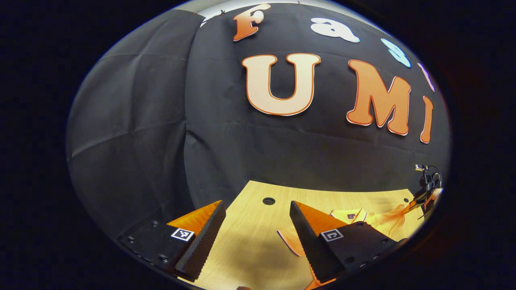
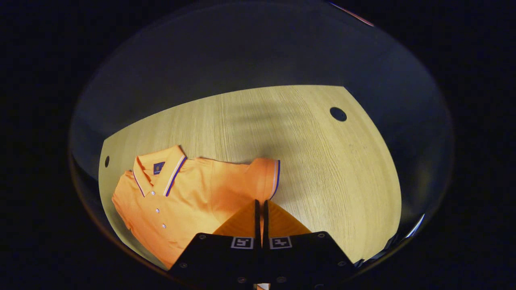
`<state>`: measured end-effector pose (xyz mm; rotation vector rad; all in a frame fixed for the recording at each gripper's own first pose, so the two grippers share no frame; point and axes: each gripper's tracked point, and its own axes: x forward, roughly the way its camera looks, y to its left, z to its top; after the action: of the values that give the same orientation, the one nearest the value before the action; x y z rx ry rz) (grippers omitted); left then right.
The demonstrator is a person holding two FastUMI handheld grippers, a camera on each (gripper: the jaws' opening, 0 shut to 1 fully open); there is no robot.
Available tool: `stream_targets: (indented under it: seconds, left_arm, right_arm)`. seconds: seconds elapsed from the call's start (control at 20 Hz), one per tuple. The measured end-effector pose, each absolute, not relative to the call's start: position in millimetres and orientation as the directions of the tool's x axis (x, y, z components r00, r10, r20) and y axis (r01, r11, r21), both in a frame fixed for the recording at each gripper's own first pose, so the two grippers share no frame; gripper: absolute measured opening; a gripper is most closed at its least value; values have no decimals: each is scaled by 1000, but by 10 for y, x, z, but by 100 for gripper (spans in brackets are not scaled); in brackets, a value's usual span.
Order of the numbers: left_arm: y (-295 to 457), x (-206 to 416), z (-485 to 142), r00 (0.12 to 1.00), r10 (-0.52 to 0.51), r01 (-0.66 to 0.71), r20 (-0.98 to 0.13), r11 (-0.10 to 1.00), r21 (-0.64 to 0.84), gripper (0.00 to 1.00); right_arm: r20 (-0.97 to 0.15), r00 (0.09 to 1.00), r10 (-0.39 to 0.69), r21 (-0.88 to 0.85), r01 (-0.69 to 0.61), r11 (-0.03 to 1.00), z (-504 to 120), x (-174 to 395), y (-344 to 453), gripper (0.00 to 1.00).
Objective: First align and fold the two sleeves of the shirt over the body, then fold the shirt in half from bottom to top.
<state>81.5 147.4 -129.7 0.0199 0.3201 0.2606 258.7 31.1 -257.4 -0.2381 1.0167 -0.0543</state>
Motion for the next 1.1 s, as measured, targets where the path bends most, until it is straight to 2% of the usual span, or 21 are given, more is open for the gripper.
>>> stream_targets:
  seconds: [0.2, 0.4, 0.6, 0.9, 1.1]
  left_arm:
    - [1729, 672, -1225, 918, 264, -261, -298, 964, 49, 98]
    - [1948, 538, -1242, 911, 274, -278, -309, 960, 31, 98]
    - [2178, 402, -1260, 903, 295, -297, -312, 954, 42, 98]
    - [2338, 323, -1371, 884, 319, -325, -341, 945, 42, 98]
    - [2317, 269, -1500, 874, 303, -319, -381, 947, 21, 98]
  right_arm:
    - [-814, 567, -125, -251, -149, 956, -2453, 2437, 831, 0]
    - [-819, 573, -20, -194, -243, 950, -2500, 2316, 1454, 0]
    - [-841, 538, 56, -165, -354, 921, -2769, 2157, 1935, 0]
    - [-881, 462, 99, -99, -387, 917, -3205, 2027, 2300, 2]
    - [-889, 436, 141, -52, -401, 915, -3290, 1964, 2462, 16]
